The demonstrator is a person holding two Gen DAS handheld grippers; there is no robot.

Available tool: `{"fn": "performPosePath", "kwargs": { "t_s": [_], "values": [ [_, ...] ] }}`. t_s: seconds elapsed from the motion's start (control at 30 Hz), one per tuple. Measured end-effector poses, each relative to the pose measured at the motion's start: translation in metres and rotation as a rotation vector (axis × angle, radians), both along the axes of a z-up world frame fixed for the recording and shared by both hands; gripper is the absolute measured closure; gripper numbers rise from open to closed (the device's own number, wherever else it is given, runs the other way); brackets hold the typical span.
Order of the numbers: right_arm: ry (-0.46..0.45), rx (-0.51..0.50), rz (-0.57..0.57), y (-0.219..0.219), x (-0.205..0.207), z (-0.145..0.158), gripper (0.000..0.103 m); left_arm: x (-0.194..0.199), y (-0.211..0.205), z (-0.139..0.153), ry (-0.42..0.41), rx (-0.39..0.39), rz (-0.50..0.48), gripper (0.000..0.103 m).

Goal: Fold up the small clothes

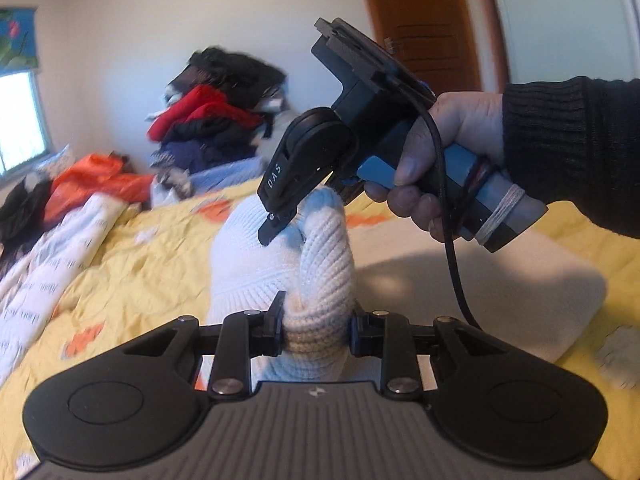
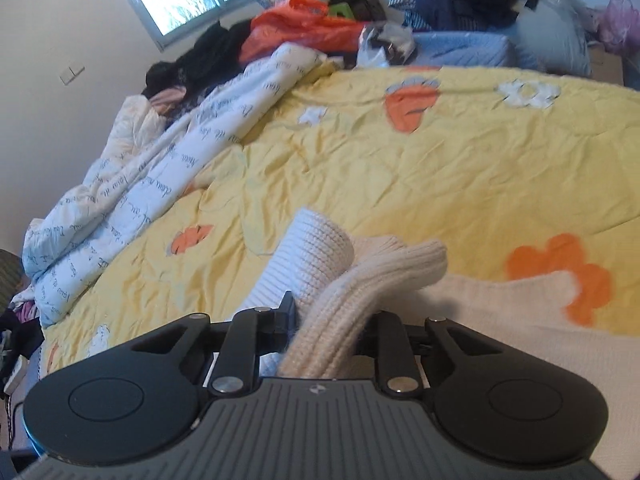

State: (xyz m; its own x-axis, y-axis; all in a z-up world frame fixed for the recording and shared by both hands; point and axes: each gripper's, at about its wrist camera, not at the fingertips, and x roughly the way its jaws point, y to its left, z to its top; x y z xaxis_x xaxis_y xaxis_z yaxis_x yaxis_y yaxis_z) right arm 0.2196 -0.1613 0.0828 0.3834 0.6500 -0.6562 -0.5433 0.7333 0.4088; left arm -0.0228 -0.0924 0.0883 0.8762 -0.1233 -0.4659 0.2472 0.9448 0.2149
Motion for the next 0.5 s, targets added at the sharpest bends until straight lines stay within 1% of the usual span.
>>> {"fn": "performPosePath", "kwargs": {
  "t_s": [0.1,0.2,0.3,0.37,0.4,0.43,0.47,0.5],
  "values": [
    [-0.037,-0.015,-0.031,-0.050,-0.005,0.016,0.080,-0.001,-0.041,0.005,-0.014,-0.007,-0.095,0.075],
    [-0.036,-0.034,-0.093,-0.112,-0.012,0.018,0.080,-0.004,-0.090,-0.006,-0.010,0.009,-0.200,0.075],
    [-0.014,-0.046,-0.182,-0.167,-0.021,0.002,0.080,-0.005,-0.133,-0.027,0.023,0.052,-0.285,0.075],
    [0.025,-0.046,-0.240,-0.193,-0.027,-0.019,0.079,-0.001,-0.155,-0.046,0.062,0.102,-0.309,0.073],
    [0.051,-0.047,-0.273,-0.203,-0.029,-0.032,0.071,-0.002,-0.165,-0.056,0.054,0.140,-0.315,0.070],
    [0.066,-0.039,-0.320,-0.212,-0.030,-0.041,0.053,-0.006,-0.169,-0.061,0.016,0.166,-0.322,0.069],
    [0.078,-0.004,-0.360,-0.222,-0.031,-0.046,0.051,-0.010,-0.170,-0.063,-0.015,0.185,-0.340,0.064],
    [0.099,0.066,-0.385,-0.232,-0.033,-0.049,0.051,-0.016,-0.168,-0.061,-0.027,0.184,-0.370,0.056]
  ]
}}
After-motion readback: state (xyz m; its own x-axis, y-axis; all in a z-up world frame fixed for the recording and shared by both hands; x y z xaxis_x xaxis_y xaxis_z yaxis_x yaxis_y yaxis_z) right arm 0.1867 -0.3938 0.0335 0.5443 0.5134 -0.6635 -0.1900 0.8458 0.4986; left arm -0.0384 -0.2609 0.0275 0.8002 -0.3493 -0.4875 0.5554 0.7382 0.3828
